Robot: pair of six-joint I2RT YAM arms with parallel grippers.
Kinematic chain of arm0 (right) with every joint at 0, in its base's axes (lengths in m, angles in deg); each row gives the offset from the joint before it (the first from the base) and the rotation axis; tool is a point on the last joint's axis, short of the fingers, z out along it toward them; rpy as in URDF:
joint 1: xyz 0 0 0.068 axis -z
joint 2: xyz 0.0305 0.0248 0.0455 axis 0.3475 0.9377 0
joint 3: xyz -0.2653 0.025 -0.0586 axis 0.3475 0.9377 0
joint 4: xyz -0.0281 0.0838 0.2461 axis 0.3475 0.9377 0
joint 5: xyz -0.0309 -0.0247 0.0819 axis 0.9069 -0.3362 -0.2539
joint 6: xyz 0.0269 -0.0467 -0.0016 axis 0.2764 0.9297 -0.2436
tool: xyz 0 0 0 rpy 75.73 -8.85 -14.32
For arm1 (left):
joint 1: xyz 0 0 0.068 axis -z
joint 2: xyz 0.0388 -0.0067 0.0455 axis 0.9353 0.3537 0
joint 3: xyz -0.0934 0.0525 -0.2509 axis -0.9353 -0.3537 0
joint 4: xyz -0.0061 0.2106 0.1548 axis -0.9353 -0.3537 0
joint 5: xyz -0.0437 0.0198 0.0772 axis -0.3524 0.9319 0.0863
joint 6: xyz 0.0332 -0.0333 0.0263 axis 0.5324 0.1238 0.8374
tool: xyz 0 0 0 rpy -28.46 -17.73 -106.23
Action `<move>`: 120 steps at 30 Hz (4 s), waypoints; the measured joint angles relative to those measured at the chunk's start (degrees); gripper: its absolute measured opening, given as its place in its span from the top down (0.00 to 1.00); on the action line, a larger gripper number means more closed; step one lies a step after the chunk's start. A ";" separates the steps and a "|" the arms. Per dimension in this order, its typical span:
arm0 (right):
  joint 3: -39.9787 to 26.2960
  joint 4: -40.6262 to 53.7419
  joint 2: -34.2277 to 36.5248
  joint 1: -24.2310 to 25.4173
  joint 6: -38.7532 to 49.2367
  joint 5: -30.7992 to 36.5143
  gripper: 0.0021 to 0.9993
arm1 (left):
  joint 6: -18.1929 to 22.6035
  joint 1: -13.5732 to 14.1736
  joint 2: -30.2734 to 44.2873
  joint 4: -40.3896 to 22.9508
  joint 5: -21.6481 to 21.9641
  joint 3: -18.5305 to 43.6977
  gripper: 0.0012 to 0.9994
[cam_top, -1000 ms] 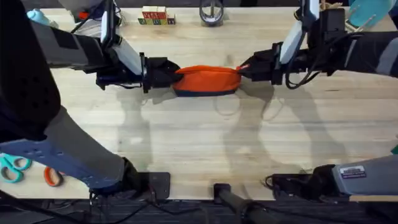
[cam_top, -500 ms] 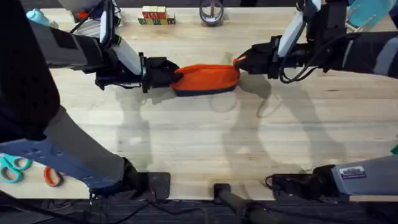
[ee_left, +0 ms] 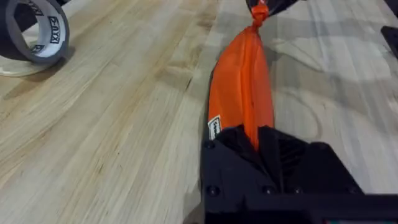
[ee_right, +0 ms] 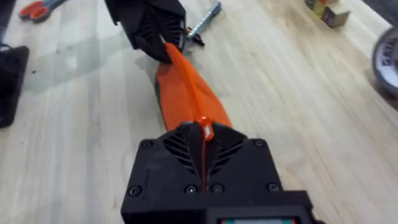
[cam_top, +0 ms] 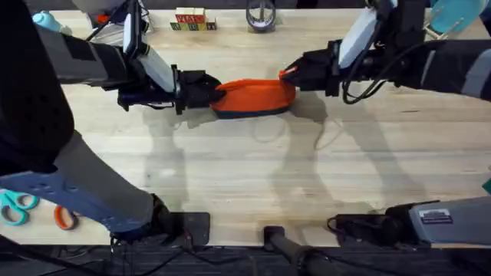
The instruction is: Unzip the bag, pick up the pens from the table one at a time and place them inside, then zip the bag closed.
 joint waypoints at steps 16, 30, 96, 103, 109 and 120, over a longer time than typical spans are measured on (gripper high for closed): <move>0.00 -1.79 0.00 -6.09 -0.47 0.78 0.97 | 0.00 0.00 0.00 -0.20 0.00 -0.01 0.96; 0.00 -6.97 0.02 -11.51 -0.59 1.56 0.97 | 0.00 0.00 0.00 -0.20 0.08 0.00 0.96; 0.00 -33.83 9.40 -23.27 -16.02 10.83 0.97 | 0.02 0.00 0.00 -0.41 0.20 0.00 0.96; 0.00 -35.56 9.86 -23.52 -16.04 11.22 0.97 | 0.02 0.00 0.00 -0.42 0.20 0.00 0.96; 0.00 -35.76 10.04 -23.61 -17.17 11.22 0.97 | 0.01 0.00 0.00 -0.42 0.20 0.00 0.96; 0.00 -35.73 10.05 -23.65 -18.84 10.90 0.69 | 0.02 0.00 0.00 -0.39 0.22 0.00 0.96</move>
